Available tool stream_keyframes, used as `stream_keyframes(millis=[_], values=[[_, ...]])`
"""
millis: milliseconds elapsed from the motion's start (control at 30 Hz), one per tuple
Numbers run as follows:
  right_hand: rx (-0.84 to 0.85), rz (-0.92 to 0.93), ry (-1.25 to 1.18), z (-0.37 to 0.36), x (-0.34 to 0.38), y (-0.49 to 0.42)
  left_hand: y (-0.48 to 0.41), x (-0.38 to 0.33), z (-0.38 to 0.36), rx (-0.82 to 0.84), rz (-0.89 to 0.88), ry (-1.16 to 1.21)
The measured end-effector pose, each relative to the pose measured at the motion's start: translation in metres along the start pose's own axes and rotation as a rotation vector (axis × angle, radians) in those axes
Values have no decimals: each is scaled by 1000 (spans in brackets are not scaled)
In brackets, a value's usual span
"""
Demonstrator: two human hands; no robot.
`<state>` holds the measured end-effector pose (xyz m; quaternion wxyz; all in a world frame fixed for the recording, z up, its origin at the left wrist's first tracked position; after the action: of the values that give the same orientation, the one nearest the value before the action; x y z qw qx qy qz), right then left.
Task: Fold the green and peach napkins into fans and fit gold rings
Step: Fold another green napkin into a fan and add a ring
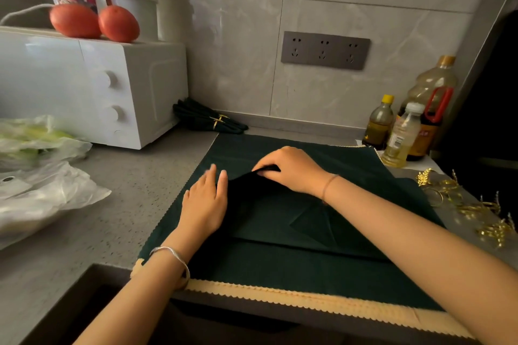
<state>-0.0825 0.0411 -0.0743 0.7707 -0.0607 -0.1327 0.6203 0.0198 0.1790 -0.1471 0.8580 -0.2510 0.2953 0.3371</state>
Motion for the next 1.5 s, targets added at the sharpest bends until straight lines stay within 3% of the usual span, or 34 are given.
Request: stream_keyframes(millis=[167,367,867,1000,1267,1433,1500], values=[[51,-13,-9,11,1,65,24,-4,-4,242,-60,-389],[195,-9,87,-7,2,115,49,-15,-16,297,-139,-582],[246,-56,17,-26,-1,153,40,-27,-24,454,-105,-569],[225,-22,63,-26,2,153,17,-42,-40,490,-187,-487],[130,-102,-50,-18,-1,138,8,-35,-59,348,-225,-466],[-17,-278,-360,-20,-14,80,7,-35,-59,359,-236,-510],[-19,-266,-292,-29,-18,58,7,-35,-60,360,-233,-514]])
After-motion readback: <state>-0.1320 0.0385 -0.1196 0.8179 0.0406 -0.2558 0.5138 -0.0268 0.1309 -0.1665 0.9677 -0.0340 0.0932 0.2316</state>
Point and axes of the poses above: each hand's wrist, its own y-axis away from the middle knuckle, its own z-axis out of the back of the hand, x = y × z, the point moved 4 cm from there along -y, towards the middle knuckle, and after that the axes turned 1 degree about -x, right-handed, at the moved point
